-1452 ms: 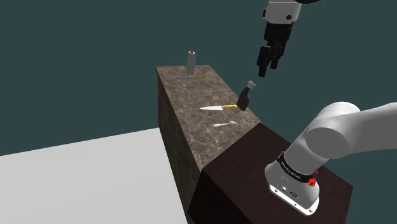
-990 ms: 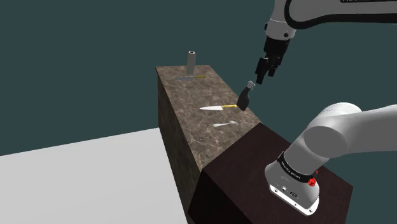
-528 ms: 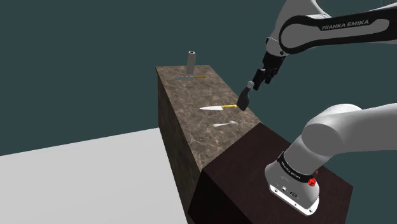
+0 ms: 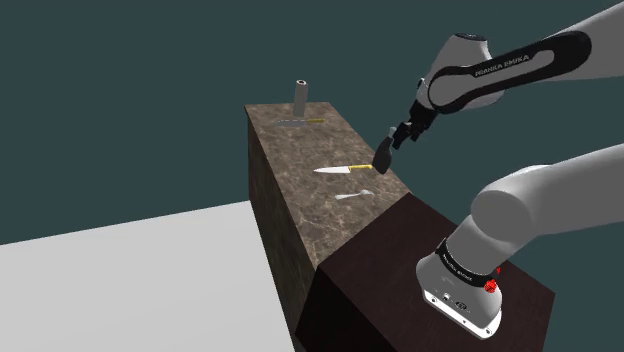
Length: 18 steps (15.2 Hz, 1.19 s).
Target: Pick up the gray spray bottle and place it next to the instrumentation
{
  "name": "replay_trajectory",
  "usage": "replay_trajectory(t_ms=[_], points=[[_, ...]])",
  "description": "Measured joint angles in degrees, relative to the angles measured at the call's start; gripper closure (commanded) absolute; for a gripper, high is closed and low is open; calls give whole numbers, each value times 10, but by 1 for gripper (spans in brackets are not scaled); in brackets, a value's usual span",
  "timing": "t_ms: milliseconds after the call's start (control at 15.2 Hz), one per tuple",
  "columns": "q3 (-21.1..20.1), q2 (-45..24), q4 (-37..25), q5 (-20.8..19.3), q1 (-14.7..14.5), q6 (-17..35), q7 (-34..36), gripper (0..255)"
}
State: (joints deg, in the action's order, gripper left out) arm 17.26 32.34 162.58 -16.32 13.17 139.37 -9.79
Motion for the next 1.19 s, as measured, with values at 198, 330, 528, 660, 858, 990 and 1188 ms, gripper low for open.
replay_trajectory(t_ms=[198,330,528,660,858,990,1188], points=[[43,-79,-8,3,0,100,-25,0],[76,-140,-16,23,-12,171,-50,0],[146,-221,-33,104,-66,262,-126,0],[215,-277,-58,232,-149,303,-234,0],[209,-392,-141,659,-179,303,-579,0],[153,-443,-190,816,-120,293,-708,0],[100,-518,-263,977,-50,270,-849,0]])
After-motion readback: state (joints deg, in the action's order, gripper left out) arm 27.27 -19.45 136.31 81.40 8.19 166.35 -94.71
